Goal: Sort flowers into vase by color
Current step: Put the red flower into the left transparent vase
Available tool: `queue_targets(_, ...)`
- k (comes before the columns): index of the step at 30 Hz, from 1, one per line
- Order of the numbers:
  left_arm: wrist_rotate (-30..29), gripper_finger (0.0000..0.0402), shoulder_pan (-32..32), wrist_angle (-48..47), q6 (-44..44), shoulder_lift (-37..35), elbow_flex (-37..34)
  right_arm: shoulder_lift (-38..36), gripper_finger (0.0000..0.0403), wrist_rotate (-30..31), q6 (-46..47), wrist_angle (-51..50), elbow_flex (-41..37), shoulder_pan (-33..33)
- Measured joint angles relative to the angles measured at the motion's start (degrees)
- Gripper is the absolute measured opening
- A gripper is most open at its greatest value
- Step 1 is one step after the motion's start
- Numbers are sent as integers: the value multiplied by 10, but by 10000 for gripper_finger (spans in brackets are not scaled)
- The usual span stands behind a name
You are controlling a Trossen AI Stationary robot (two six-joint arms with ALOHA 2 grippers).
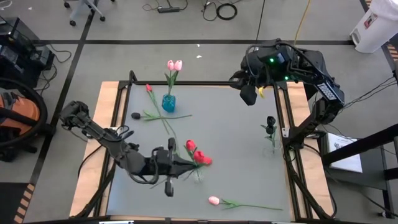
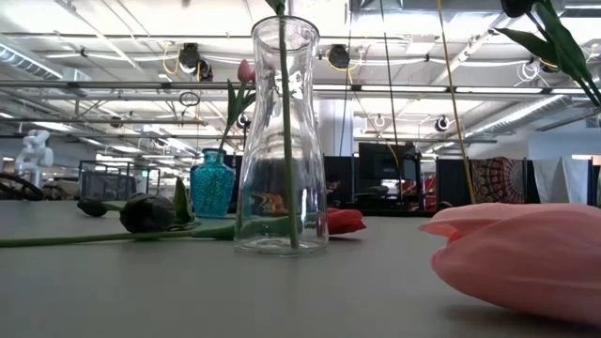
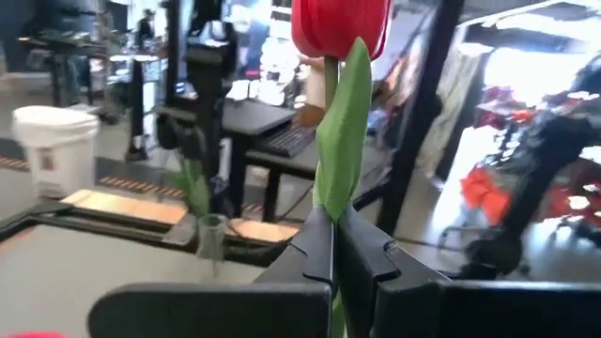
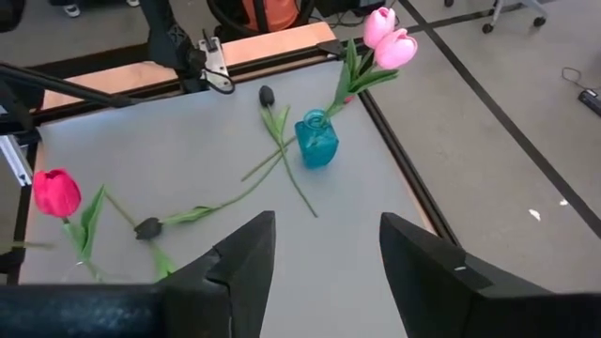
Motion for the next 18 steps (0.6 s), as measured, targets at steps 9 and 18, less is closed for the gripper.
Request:
queue_targets(9,26,1,14,44,39,-10,-21,9,185,0,0,1,0,3)
queue_targets(18,72,1,48,107,62,-9,-21,15,185,-4,-8,-13,0,6)
